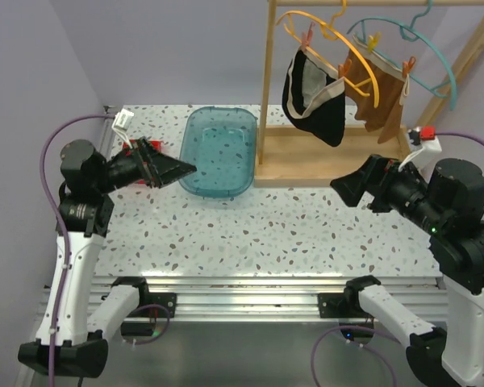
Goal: Remove the underwear clipped to the hanger
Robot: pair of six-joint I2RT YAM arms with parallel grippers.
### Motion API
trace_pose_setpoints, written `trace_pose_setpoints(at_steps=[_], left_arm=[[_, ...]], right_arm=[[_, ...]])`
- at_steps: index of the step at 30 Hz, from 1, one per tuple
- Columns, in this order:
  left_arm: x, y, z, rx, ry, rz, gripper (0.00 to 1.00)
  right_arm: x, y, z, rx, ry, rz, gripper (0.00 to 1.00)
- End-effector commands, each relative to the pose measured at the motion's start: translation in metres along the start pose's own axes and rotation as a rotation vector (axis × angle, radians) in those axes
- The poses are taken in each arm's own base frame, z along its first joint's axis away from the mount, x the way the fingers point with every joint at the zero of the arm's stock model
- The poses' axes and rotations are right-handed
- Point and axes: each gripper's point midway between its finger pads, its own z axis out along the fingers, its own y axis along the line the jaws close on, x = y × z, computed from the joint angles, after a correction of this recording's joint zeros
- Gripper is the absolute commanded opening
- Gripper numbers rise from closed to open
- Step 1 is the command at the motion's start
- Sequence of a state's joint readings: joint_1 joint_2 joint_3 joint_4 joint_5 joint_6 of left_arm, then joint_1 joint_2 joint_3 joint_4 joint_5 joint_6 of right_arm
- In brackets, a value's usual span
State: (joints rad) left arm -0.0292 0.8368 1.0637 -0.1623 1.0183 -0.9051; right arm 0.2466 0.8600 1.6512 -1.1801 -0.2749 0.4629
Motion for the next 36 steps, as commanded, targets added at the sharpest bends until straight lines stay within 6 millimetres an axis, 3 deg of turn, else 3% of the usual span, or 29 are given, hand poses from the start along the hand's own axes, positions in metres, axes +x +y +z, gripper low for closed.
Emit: trace_pose_setpoints(at_steps=[1, 3, 5, 11, 15, 16, 19, 20, 27, 34, 36], left_arm=[[0.005, 0.045, 0.004, -0.211, 0.089, -0.026, 1.00], [0.006, 0.056, 0.004, -0.292, 0.141, -0.026, 1.00], [0.003, 0.050, 0.008, -0.274, 0.145, -0.011, 1.00], [0.013, 0.039, 0.018, -0.142, 0.155, -0.014, 1.00], [0.021, 0.026, 0.014, -0.098, 0.169, 0.016, 1.00], [0.022, 0.024, 0.013, -0.091, 0.171, 0.019, 1.00], [0.028, 0.020, 0.009, -0.077, 0.174, 0.025, 1.00], [0.031, 0.021, 0.008, -0.078, 0.175, 0.022, 1.00], [0.038, 0.013, -0.001, -0.076, 0.170, 0.042, 1.00], [0.043, 0.010, -0.003, -0.070, 0.176, 0.042, 1.00], [0.044, 0.009, -0.003, -0.067, 0.179, 0.042, 1.00]], right_arm=[[-0.057, -0.034, -0.021, 0.257, -0.242, -0.074, 0.98], [-0.079, -0.043, -0.031, 0.339, -0.318, -0.112, 0.98], [-0.095, -0.060, -0.038, 0.456, -0.376, -0.125, 0.98], [-0.134, -0.060, 0.003, 0.462, -0.402, -0.270, 0.99], [-0.167, -0.058, 0.019, 0.488, -0.452, -0.352, 0.99], [-0.173, -0.061, 0.034, 0.494, -0.438, -0.357, 0.99], [-0.196, -0.055, 0.042, 0.498, -0.476, -0.369, 0.99], [-0.203, -0.056, 0.054, 0.505, -0.465, -0.373, 0.99], [-0.219, -0.067, 0.083, 0.543, -0.421, -0.395, 0.99], [-0.198, -0.067, 0.121, 0.392, -0.295, -0.369, 0.98], [-0.197, -0.065, 0.124, 0.364, -0.291, -0.368, 0.98]])
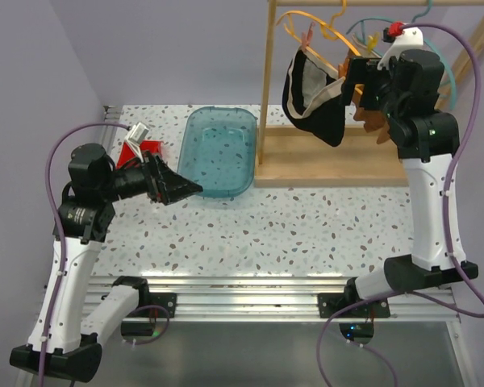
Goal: Remove the underwear clipped to the hanger
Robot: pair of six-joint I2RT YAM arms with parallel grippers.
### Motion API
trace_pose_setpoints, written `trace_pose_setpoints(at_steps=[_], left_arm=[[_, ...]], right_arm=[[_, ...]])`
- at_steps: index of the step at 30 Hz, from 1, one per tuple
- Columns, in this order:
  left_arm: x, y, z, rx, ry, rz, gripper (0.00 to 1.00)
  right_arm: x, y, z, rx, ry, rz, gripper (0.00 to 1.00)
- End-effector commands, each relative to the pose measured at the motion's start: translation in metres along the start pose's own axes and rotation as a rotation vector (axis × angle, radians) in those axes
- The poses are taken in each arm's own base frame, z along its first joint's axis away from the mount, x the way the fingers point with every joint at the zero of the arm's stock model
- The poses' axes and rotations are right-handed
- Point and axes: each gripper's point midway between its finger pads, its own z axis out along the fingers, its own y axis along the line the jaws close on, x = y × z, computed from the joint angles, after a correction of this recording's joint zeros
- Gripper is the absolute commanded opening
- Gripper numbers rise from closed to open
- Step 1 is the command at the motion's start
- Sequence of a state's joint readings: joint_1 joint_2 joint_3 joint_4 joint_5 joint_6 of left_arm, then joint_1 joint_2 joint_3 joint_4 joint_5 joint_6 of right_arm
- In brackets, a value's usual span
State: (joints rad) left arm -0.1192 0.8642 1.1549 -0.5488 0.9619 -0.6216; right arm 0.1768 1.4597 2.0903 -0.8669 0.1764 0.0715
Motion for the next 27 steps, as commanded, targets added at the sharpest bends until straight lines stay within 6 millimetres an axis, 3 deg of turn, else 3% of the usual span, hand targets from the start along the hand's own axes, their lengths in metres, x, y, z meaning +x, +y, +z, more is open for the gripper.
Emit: trace_pose_setpoints(at_steps=[1, 5, 8, 14, 21, 27], left_arm=[[0.007, -0.004, 0.000, 0.026, 0.019, 0.029, 1.00], [0.010, -0.006, -0.001, 0.030, 0.027, 0.027, 1.00], [0.013, -0.010, -0.003, 0.036, 0.030, 0.040, 1.00], [0.018, -0.007, -0.002, 0.034, 0.042, 0.035, 1.00], [0.019, -0.005, 0.000, 0.030, 0.051, 0.027, 1.00], [0.022, -0.003, -0.002, 0.003, 0.052, 0.036, 1.00]], right_arm=[[-0.005, 0.013, 0.006, -0.089, -0.013, 0.015, 0.98], [-0.019, 0.003, 0.015, -0.043, -0.047, 0.028, 0.98], [-0.032, 0.000, 0.009, -0.026, -0.088, 0.029, 0.98], [-0.033, -0.018, 0.009, 0.068, -0.103, 0.009, 0.98], [-0.003, -0.003, 0.049, 0.014, -0.006, 0.002, 0.98], [-0.009, 0.020, 0.061, -0.115, -0.008, 0.038, 0.93]])
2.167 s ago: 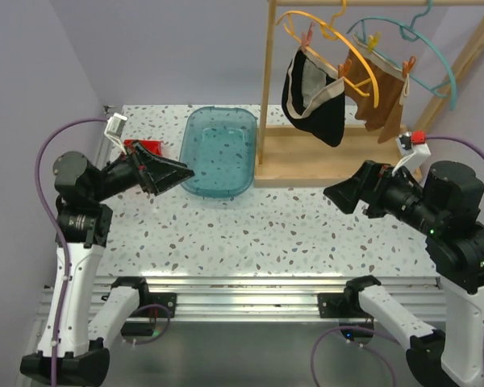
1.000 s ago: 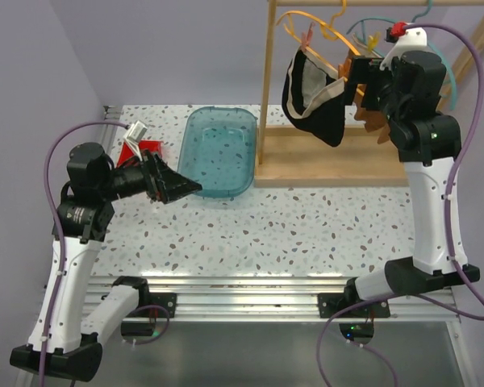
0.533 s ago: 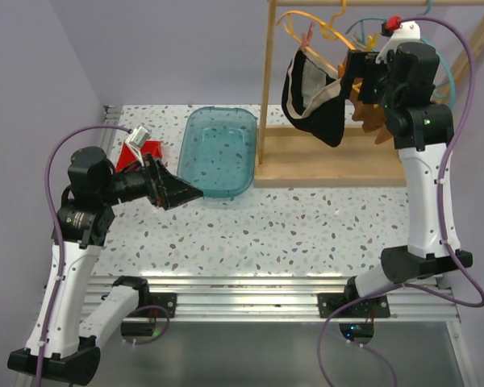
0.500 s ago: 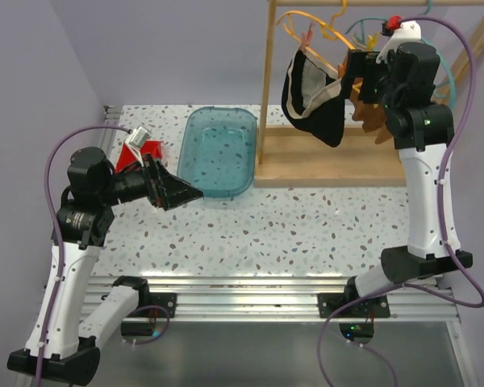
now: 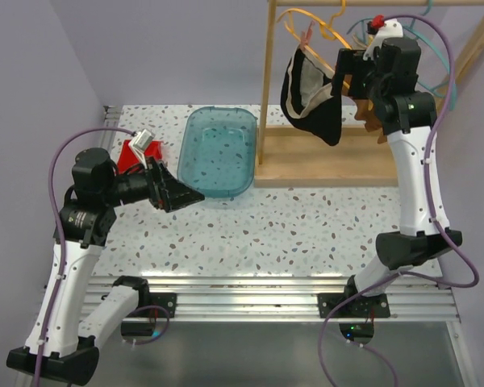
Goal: Remove the underwear clipped to the hanger
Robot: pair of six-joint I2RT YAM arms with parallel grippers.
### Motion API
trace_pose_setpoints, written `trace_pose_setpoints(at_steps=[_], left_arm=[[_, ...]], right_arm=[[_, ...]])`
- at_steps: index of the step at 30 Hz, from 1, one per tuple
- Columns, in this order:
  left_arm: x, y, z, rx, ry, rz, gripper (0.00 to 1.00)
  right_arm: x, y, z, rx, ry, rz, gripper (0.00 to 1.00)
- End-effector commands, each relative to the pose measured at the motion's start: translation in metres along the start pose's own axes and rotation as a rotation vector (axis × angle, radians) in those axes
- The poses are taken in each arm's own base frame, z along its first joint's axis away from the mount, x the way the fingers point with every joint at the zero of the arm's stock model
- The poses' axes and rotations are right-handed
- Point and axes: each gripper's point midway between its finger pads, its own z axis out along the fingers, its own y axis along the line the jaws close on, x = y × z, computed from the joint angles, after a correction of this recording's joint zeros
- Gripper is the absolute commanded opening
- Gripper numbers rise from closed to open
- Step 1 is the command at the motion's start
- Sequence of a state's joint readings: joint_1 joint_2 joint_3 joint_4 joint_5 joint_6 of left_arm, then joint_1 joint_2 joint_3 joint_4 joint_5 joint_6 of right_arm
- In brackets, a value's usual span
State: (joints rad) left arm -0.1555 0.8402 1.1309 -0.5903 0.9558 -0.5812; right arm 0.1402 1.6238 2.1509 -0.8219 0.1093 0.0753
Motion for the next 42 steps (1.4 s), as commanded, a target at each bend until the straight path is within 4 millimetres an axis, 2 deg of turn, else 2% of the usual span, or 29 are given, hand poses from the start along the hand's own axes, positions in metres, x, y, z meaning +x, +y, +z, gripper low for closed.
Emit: trace_pose_setpoints(at_steps=[1, 6, 8, 11, 14, 20, 25, 29, 30, 32, 33, 35, 42], left_arm=[[0.006, -0.001, -0.003, -0.009, 0.013, 0.022, 1.00], [0.005, -0.002, -0.003, -0.015, 0.011, 0.028, 1.00], [0.005, -0.001, -0.003, -0.016, 0.010, 0.030, 1.00], [0.003, 0.001, -0.001, -0.016, 0.010, 0.025, 1.00], [0.002, 0.003, 0.001, -0.018, 0.011, 0.023, 1.00], [-0.002, 0.005, 0.003, -0.020, 0.008, 0.022, 1.00], [-0.008, 0.006, 0.006, -0.021, 0.007, 0.022, 1.00], [-0.010, 0.008, 0.008, -0.021, 0.007, 0.018, 1.00], [-0.010, 0.009, 0.008, -0.022, 0.009, 0.015, 1.00], [-0.010, 0.009, 0.008, -0.021, 0.010, 0.015, 1.00], [-0.010, 0.009, 0.008, -0.022, 0.008, 0.017, 1.00], [-0.010, 0.009, 0.009, -0.022, 0.009, 0.015, 1.00], [-0.016, 0.008, 0.009, -0.025, 0.000, 0.024, 1.00]], right_arm=[[-0.025, 0.017, -0.002, -0.102, -0.067, 0.042, 0.91], [-0.016, 0.032, -0.016, -0.194, -0.040, 0.053, 0.82], [-0.015, 0.032, -0.024, -0.200, -0.040, 0.056, 0.80], [-0.007, 0.032, -0.024, -0.199, -0.007, 0.060, 0.74], [0.007, 0.030, -0.019, -0.179, 0.056, 0.070, 0.58], [0.027, 0.021, -0.018, -0.127, 0.135, 0.079, 0.59], [0.024, 0.013, -0.021, -0.083, 0.124, 0.082, 0.56], [0.018, 0.015, -0.020, -0.087, 0.111, 0.089, 0.44], [0.017, 0.015, -0.019, -0.088, 0.108, 0.088, 0.34], [0.017, 0.015, -0.017, -0.086, 0.112, 0.091, 0.21], [0.015, 0.016, -0.018, -0.088, 0.107, 0.091, 0.10], [0.013, 0.016, -0.018, -0.089, 0.100, 0.088, 0.00], [0.001, 0.018, -0.021, -0.109, 0.061, 0.088, 0.00]])
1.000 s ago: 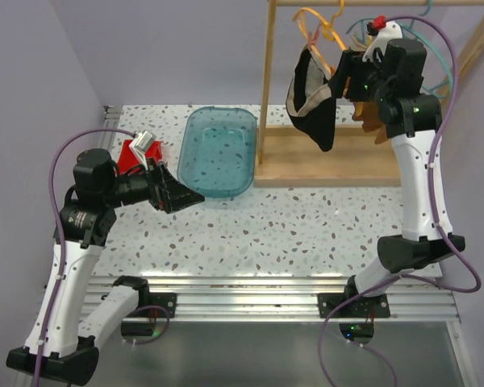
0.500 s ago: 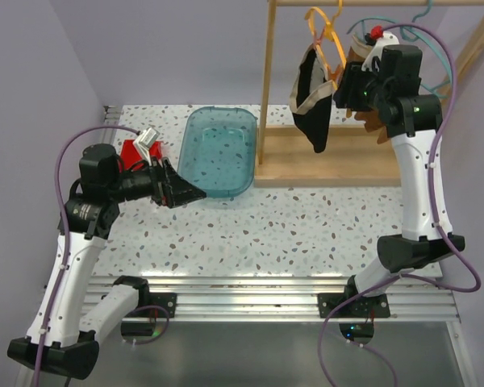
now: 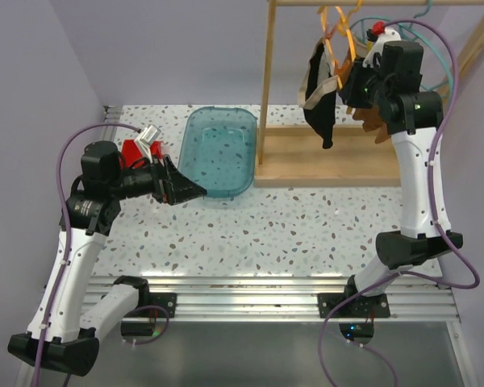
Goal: Remove the underwear clipped to the hanger
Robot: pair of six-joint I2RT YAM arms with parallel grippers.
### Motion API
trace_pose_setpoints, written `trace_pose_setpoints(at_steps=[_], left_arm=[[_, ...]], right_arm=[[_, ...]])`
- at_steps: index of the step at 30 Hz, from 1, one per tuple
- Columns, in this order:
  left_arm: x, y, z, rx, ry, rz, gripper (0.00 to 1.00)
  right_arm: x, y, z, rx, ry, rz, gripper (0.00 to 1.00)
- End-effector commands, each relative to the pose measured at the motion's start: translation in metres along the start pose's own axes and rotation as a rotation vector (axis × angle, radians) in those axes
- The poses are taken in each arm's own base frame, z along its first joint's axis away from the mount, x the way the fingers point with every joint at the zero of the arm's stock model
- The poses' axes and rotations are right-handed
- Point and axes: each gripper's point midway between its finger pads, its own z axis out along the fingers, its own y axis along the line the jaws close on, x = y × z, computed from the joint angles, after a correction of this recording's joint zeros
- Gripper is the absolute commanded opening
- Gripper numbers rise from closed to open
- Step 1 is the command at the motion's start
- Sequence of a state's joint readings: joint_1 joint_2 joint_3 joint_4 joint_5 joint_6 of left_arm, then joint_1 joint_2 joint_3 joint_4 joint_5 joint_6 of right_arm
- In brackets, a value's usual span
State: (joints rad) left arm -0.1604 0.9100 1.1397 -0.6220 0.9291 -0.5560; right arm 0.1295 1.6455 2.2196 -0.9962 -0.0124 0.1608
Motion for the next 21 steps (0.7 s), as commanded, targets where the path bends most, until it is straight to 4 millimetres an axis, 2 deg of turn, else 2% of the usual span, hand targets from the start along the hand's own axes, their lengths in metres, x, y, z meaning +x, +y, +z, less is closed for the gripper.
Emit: trace_pose_setpoints(at_steps=[1, 6, 10, 16, 17, 21], left_arm=[[-0.017, -0.013, -0.002, 0.020, -0.038, 0.071, 1.00], [-0.027, -0.016, 0.000, 0.020, -0.048, 0.080, 1.00], [-0.031, -0.015, 0.002, 0.018, -0.047, 0.076, 1.00], [-0.036, -0.012, 0.005, 0.011, -0.050, 0.074, 1.00], [-0.037, -0.012, 0.005, 0.011, -0.050, 0.072, 1.00], [-0.040, -0.010, 0.008, 0.011, -0.052, 0.070, 1.00]], right_arm=[[-0.028, 0.006, -0.011, -0.026, -0.100, 0.000, 0.00], [-0.057, 0.019, -0.031, -0.086, -0.215, 0.016, 0.00], [-0.075, 0.021, -0.054, -0.088, -0.297, 0.024, 0.00], [-0.082, 0.024, -0.078, -0.107, -0.355, 0.024, 0.00], [-0.085, 0.024, -0.092, -0.113, -0.386, 0.025, 0.00], [-0.078, 0.023, -0.094, -0.115, -0.392, 0.023, 0.00]])
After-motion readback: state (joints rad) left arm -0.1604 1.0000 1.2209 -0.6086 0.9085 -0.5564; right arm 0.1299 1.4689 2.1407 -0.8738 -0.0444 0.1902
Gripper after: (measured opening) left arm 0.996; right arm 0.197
